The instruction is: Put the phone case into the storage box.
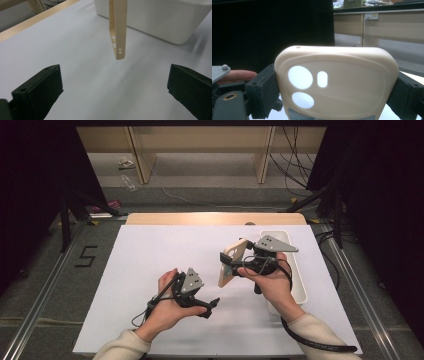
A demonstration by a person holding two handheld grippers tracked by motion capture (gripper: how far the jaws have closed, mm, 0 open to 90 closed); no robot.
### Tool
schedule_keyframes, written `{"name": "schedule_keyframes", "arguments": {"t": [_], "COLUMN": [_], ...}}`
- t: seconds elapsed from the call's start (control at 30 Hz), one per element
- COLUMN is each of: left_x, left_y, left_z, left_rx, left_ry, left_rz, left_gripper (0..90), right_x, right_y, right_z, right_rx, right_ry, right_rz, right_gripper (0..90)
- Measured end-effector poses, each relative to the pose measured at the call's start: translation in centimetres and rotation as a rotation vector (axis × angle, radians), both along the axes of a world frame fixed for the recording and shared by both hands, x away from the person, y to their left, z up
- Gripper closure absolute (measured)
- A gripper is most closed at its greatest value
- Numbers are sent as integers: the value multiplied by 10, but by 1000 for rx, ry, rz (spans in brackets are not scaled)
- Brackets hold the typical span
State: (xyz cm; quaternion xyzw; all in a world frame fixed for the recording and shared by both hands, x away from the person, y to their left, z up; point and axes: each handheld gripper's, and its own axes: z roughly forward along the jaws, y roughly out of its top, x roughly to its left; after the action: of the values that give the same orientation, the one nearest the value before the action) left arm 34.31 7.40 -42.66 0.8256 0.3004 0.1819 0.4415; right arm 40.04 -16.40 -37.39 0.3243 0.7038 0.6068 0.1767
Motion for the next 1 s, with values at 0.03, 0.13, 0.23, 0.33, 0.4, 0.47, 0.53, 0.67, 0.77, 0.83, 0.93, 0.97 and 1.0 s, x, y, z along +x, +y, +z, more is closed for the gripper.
{"name": "schedule_keyframes", "arguments": {"t": [0.03, 0.13, 0.23, 0.33, 0.4, 0.47, 0.53, 0.67, 0.77, 0.83, 0.93, 0.97, 1.0], "left_x": [0, -1, -2, -3, -4, -4, -4, -5, -5, -6, -7, -7, -7], "left_y": [2, 8, 13, 18, 21, 24, 27, 32, 35, 37, 41, 42, 43], "left_z": [0, -1, -1, -1, -1, -1, -1, -1, -2, -2, -2, -2, -3], "left_rx": [0, -1, -3, -3, 1, 0, 1, 10, 7, 5, 5, 6, 6], "left_ry": [0, 0, -3, -2, -4, -8, -10, -12, -11, -13, -14, -14, -14], "left_rz": [5, 15, 24, 27, 32, 38, 41, 45, 53, 55, 60, 60, 62], "left_gripper": [0, 0, 0, 0, 0, 0, 0, 0, 0, 0, 0, 0, 0], "right_x": [0, 1, 1, 2, 2, 2, 3, 4, 4, 5, 5, 5, 6], "right_y": [-1, -2, -4, -7, -8, -8, -9, -11, -12, -13, -15, -16, -16], "right_z": [0, 1, 3, 4, 5, 6, 6, 6, 6, 7, 7, 7, 7], "right_rx": [0, 1, 3, 7, 6, 6, 5, 3, 4, 3, 2, 1, 2], "right_ry": [0, 0, -6, -11, -16, -15, -15, -15, -14, -15, -13, -13, -15], "right_rz": [0, -8, -12, -20, -24, -28, -28, -34, -38, -41, -46, -48, -50], "right_gripper": [120, 120, 120, 120, 120, 120, 120, 120, 120, 120, 120, 120, 120]}}
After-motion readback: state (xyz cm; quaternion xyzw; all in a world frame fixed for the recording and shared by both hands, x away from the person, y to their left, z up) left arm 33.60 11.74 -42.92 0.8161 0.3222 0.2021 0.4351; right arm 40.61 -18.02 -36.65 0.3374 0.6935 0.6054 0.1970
